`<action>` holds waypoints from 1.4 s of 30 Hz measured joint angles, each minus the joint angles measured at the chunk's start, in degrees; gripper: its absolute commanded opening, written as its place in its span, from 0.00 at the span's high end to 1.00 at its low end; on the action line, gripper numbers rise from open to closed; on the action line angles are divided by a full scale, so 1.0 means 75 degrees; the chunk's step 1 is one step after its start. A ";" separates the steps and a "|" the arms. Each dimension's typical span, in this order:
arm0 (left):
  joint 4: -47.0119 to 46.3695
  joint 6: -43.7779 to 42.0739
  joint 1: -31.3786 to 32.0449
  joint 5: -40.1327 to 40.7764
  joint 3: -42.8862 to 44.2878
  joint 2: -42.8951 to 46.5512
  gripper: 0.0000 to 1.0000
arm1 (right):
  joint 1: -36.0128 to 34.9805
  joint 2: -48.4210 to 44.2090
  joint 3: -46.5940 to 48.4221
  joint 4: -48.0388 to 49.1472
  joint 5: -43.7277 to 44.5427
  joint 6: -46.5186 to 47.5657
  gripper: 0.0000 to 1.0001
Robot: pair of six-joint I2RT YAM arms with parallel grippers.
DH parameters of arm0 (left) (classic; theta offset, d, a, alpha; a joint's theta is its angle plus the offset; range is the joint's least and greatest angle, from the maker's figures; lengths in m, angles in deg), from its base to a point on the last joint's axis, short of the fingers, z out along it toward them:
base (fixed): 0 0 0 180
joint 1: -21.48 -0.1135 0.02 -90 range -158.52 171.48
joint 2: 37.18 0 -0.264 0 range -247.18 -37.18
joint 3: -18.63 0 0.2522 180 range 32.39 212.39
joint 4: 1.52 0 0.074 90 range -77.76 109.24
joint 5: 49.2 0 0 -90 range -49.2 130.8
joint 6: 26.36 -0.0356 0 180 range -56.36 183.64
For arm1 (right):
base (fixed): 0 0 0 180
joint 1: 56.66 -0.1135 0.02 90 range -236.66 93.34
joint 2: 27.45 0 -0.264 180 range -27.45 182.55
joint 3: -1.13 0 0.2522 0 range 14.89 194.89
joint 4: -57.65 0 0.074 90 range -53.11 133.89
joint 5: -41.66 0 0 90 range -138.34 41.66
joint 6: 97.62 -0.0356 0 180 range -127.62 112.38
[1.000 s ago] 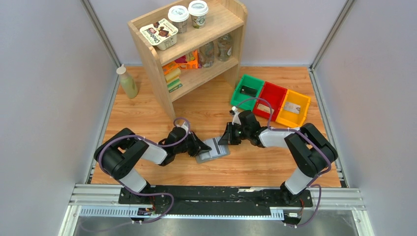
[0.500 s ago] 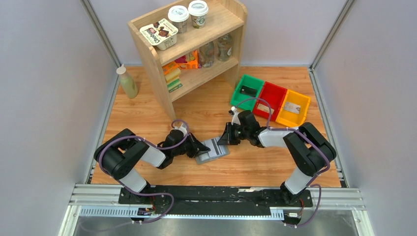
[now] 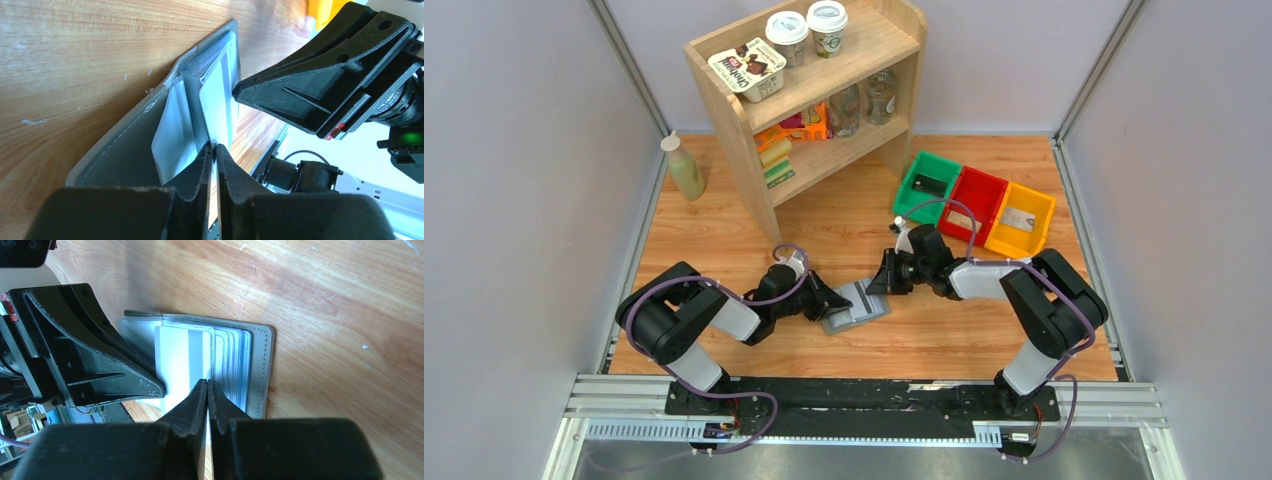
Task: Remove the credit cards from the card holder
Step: Remove the credit card from the card holder.
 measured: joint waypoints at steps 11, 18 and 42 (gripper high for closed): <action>-0.0111 0.0003 -0.0009 -0.0023 -0.0149 0.0131 0.98 | 0.0003 0.0000 0.0000 0.0000 -0.0009 -0.0003 0.92; 0.0172 -0.0015 -0.0090 0.0012 -0.0376 0.0586 0.98 | 0.0009 0.0000 0.0000 0.0003 -0.0012 -0.0023 0.92; 0.0627 -0.0122 -0.0096 -0.0064 -0.0283 0.0656 0.99 | -0.0157 -0.0172 0.0434 -0.0353 -0.0495 -0.0023 0.92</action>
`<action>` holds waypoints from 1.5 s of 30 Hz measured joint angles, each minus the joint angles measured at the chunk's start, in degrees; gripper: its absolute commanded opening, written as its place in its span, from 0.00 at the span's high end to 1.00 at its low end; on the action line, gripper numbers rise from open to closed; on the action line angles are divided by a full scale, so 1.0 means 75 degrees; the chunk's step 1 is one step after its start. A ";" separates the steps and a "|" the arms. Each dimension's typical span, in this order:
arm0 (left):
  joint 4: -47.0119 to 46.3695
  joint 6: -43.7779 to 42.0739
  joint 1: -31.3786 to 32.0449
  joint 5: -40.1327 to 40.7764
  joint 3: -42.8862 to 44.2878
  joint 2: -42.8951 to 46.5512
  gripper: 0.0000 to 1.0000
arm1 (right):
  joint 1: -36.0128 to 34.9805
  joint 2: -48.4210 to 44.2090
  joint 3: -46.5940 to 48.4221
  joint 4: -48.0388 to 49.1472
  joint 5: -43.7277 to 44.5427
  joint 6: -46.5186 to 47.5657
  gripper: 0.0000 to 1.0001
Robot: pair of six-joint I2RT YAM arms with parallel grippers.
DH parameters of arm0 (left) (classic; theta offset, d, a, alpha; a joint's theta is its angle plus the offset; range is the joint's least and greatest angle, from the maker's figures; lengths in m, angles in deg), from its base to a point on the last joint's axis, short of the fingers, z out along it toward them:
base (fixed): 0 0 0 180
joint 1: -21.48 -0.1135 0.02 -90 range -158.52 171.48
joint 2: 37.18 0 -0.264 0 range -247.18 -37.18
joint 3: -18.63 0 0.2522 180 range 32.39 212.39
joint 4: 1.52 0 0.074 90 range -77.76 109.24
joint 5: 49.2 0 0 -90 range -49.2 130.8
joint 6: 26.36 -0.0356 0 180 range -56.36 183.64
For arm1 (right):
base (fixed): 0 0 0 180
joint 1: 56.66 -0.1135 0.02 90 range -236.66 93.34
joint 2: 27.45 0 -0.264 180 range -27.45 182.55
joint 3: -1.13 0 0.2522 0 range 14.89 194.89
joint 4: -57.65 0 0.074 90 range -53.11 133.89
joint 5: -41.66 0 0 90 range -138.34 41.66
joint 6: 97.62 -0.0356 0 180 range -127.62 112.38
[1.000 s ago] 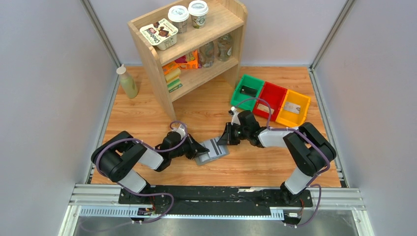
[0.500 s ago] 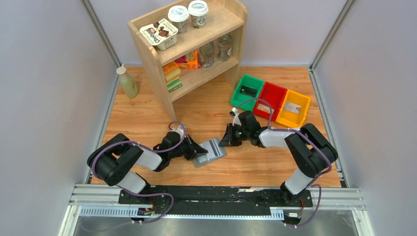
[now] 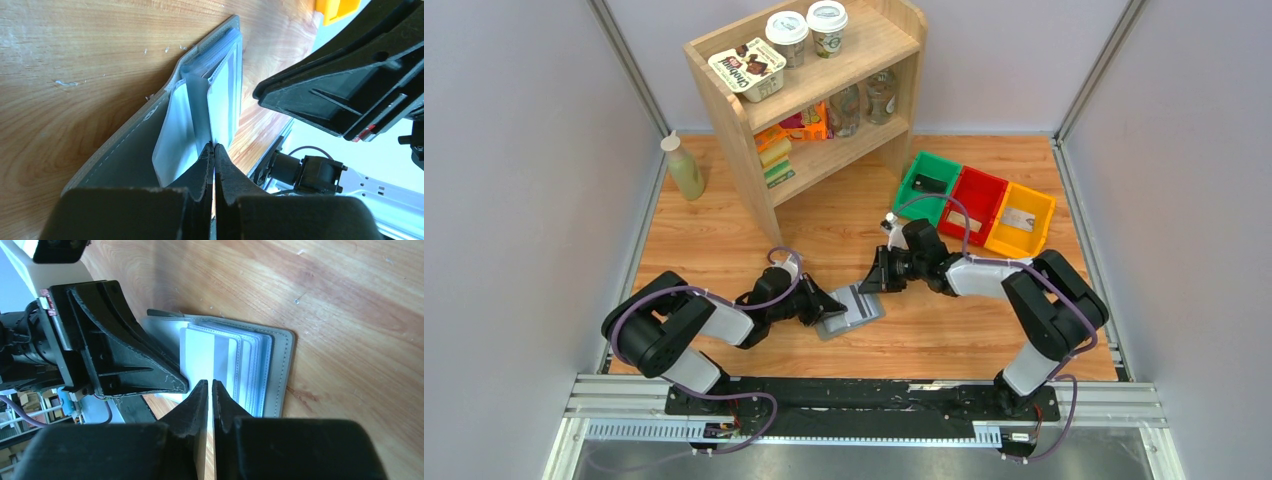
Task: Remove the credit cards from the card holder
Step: Remove the credit card from the card holder.
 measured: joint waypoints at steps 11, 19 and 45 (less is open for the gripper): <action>-0.0006 0.0012 0.0000 0.0017 0.0000 -0.0026 0.99 | 0.0006 0.0437 -0.0248 0.0332 -0.0070 -0.0085 0.98; -0.0201 0.0152 -0.0058 0.0052 -0.0175 -0.0029 0.95 | 0.0023 0.0437 -0.0423 0.0667 -0.0076 -0.0090 1.00; -0.0749 0.0356 -0.0149 0.0096 -0.0513 -0.0248 0.95 | 0.0087 0.0513 -0.0414 0.0746 -0.0271 -0.0085 0.98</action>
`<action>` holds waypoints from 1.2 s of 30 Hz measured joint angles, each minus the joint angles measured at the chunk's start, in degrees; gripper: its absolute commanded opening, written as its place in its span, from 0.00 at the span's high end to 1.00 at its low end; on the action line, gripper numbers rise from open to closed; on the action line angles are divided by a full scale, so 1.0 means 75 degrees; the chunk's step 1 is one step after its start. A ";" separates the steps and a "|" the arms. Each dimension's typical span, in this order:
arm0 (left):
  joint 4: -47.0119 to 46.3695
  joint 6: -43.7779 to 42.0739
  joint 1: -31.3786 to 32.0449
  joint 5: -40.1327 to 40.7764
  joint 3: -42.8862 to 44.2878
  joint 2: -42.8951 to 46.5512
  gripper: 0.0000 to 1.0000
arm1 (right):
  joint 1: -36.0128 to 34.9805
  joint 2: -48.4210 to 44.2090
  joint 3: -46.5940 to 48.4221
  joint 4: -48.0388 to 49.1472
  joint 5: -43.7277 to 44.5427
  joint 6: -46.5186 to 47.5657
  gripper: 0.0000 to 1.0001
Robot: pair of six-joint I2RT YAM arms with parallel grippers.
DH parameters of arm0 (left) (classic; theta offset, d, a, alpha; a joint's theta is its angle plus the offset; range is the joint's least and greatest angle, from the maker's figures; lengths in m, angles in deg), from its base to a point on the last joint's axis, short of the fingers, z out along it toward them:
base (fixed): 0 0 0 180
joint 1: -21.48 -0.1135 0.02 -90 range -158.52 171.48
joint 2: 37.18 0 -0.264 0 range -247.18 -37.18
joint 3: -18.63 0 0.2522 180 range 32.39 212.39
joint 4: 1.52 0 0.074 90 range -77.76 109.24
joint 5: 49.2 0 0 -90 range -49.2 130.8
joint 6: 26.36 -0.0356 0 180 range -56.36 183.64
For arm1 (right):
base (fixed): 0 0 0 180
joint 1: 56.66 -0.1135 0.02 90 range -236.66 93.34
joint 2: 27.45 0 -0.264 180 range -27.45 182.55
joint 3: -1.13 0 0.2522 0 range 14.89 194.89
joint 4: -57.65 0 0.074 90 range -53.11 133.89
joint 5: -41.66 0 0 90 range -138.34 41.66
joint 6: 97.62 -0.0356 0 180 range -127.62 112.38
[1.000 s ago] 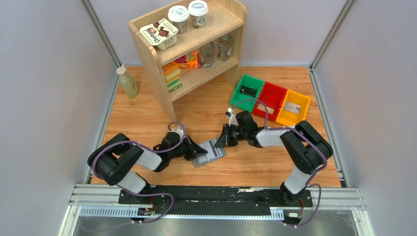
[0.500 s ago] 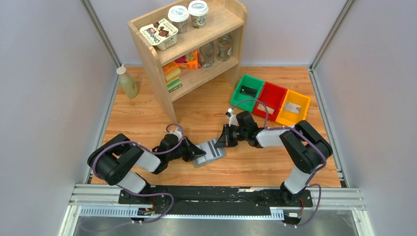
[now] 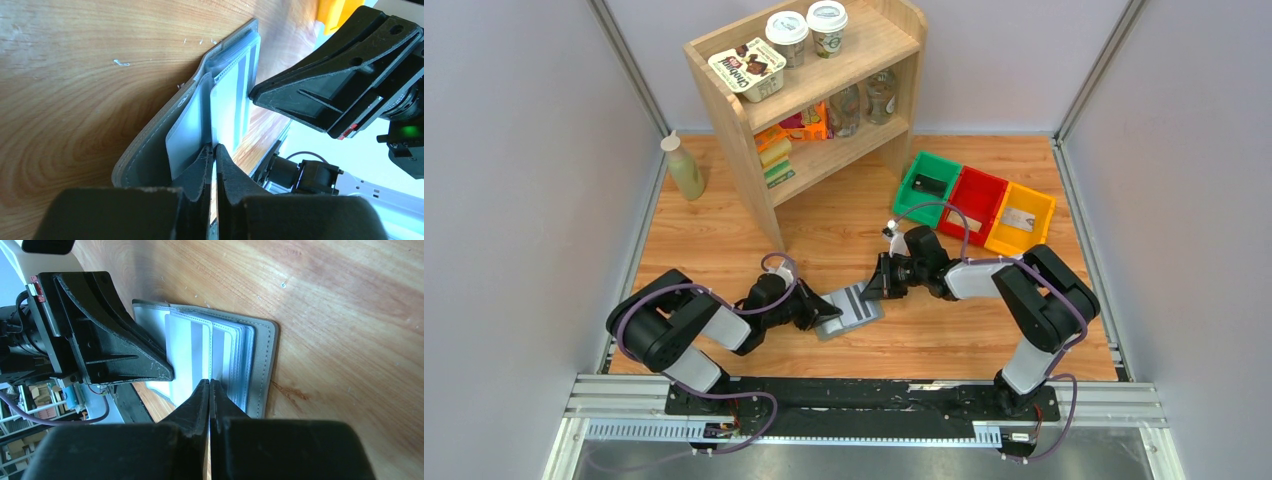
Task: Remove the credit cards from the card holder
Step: Remove the credit card from the card holder.
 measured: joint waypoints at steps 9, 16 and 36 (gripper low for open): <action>-0.0187 0.0003 -0.0009 -0.0061 0.0012 -0.0166 0.96 | -0.0003 -0.0114 0.0210 -0.0554 -0.0134 0.0093 0.95; -0.0221 0.0003 -0.0009 -0.0067 0.0012 -0.0189 0.96 | -0.0090 -0.0111 0.0662 -0.0650 -0.0338 0.0128 0.95; -0.0213 -0.0006 -0.0015 -0.0076 0.0029 -0.0189 0.83 | -0.0117 0.0411 0.0568 -0.0411 -0.0332 0.0143 0.98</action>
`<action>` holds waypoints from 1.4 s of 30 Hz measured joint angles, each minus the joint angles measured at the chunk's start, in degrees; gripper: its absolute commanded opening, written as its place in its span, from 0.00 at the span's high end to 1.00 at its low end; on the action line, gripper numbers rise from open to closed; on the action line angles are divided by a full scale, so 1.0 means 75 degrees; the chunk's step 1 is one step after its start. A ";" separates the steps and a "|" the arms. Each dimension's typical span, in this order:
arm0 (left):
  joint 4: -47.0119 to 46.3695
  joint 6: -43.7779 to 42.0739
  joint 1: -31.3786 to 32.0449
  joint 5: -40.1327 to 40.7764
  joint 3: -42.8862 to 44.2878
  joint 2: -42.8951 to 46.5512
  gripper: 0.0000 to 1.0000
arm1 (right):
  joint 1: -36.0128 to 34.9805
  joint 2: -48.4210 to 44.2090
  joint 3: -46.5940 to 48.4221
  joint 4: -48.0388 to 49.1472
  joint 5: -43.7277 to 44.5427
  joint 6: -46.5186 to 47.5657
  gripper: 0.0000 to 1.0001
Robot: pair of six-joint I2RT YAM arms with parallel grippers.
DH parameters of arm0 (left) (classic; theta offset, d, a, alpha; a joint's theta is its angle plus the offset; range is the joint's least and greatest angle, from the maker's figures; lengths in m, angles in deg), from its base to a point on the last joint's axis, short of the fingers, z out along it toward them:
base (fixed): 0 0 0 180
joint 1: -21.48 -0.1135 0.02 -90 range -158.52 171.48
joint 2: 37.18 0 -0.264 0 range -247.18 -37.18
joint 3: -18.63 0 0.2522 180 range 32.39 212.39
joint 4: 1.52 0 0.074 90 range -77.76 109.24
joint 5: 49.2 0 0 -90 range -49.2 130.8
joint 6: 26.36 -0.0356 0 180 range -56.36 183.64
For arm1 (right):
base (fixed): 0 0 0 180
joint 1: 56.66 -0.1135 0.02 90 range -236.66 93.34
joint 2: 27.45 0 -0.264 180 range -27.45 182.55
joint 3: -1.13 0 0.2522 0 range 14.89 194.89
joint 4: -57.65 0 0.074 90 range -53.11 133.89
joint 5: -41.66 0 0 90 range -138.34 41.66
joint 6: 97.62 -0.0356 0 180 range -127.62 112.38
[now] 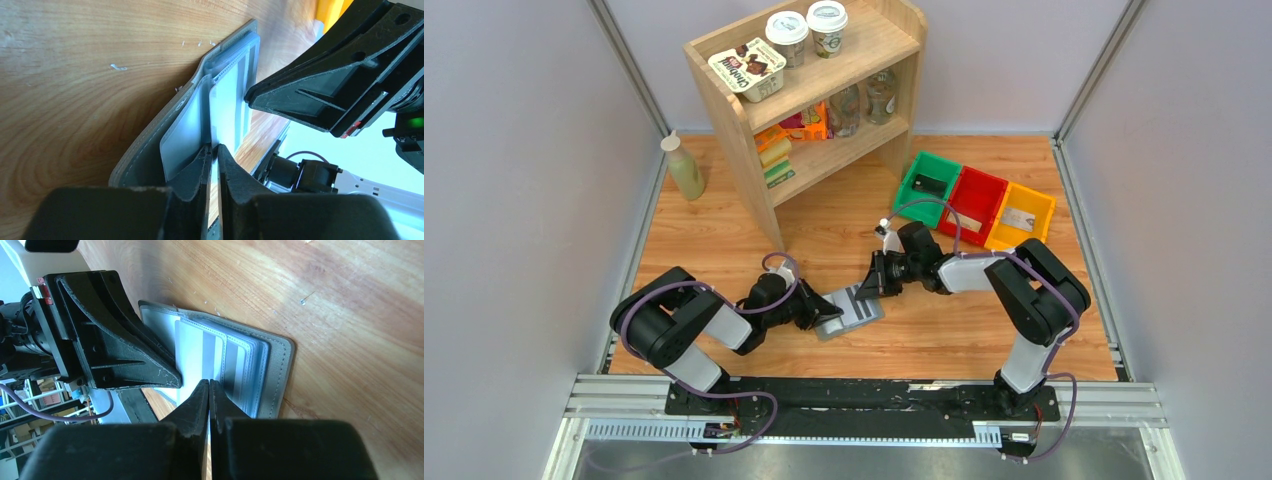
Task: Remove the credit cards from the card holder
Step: Remove the credit card from the card holder.
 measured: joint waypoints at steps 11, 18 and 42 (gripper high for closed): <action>-0.0350 0.0026 -0.0003 0.0017 -0.0076 -0.0026 0.79 | 0.0026 -0.0003 -0.0111 0.0230 -0.0026 -0.0003 0.98; -0.0982 0.0187 0.0000 0.0017 -0.0216 -0.0312 0.81 | 0.0087 -0.0009 -0.0224 0.0440 -0.0052 -0.0058 0.98; -0.1495 0.0289 -0.0009 0.0076 -0.0364 -0.0408 1.00 | 0.0210 0.0017 -0.0341 0.0656 -0.0111 -0.0178 0.99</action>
